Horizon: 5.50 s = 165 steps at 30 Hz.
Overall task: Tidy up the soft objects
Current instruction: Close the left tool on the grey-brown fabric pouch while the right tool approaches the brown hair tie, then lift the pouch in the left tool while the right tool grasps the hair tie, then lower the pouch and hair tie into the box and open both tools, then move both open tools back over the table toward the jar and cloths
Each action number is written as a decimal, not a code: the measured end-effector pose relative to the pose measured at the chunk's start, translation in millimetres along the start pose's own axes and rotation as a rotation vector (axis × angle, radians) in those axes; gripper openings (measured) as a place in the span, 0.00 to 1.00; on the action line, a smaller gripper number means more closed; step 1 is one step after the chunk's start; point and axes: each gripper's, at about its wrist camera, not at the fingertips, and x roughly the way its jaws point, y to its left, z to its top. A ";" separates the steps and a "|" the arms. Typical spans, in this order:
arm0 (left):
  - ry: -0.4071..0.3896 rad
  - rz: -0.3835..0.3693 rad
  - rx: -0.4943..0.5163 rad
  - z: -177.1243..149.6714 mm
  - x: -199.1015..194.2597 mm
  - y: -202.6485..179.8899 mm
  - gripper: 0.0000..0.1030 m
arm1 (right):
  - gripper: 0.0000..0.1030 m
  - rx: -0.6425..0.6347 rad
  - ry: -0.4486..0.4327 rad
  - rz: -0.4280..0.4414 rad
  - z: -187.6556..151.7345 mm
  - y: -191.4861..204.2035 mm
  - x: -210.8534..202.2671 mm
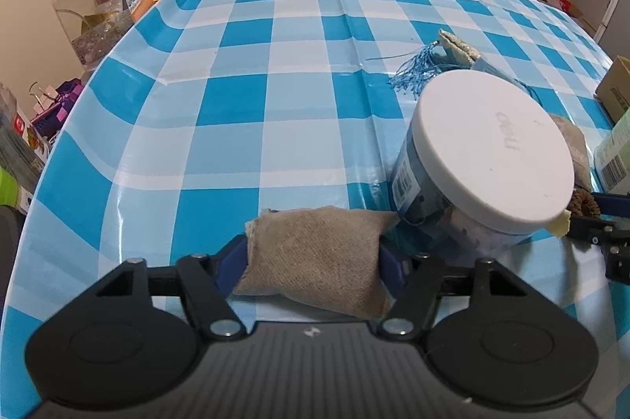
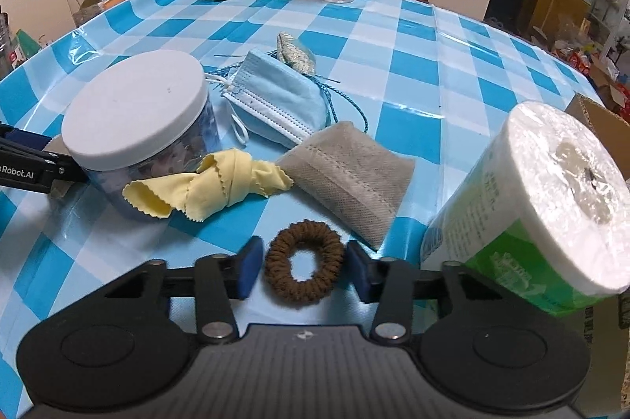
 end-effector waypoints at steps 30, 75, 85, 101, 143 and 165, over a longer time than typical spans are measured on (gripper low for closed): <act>-0.001 -0.129 0.220 -2.7 -102.7 -25.3 0.47 | 0.44 -0.044 -0.012 0.029 -15.2 -2.6 -98.8; -0.178 -0.370 0.568 101.6 -135.8 -363.6 0.47 | 1.00 0.052 -0.149 -0.065 -96.3 -238.0 -177.2; -0.231 -0.286 0.613 143.1 -76.3 -420.2 0.60 | 1.00 0.111 -0.154 -0.081 -109.3 -255.0 -183.8; -0.235 -0.246 0.517 126.9 -84.3 -400.5 0.97 | 1.00 0.137 -0.150 -0.072 -98.6 -264.8 -176.2; -0.150 -0.286 0.473 12.5 -91.7 -196.4 0.98 | 1.00 0.227 -0.115 -0.200 -52.7 -126.6 -168.9; -0.046 -0.175 0.543 19.3 -35.4 -203.1 0.98 | 1.00 0.069 -0.114 -0.073 -21.2 -114.8 -131.1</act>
